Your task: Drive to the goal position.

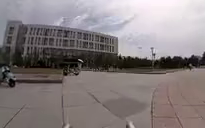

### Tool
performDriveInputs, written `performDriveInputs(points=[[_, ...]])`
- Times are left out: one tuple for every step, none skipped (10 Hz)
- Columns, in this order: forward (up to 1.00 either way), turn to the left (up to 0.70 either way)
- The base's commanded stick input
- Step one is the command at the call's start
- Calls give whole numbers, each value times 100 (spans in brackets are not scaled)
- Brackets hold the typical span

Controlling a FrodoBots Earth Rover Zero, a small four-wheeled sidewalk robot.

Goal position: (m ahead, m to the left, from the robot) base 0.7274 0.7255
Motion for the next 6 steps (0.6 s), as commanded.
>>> performDriveInputs(points=[[45, 0], [45, 0], [45, 0], [45, 0], [45, 0], [45, 0]])
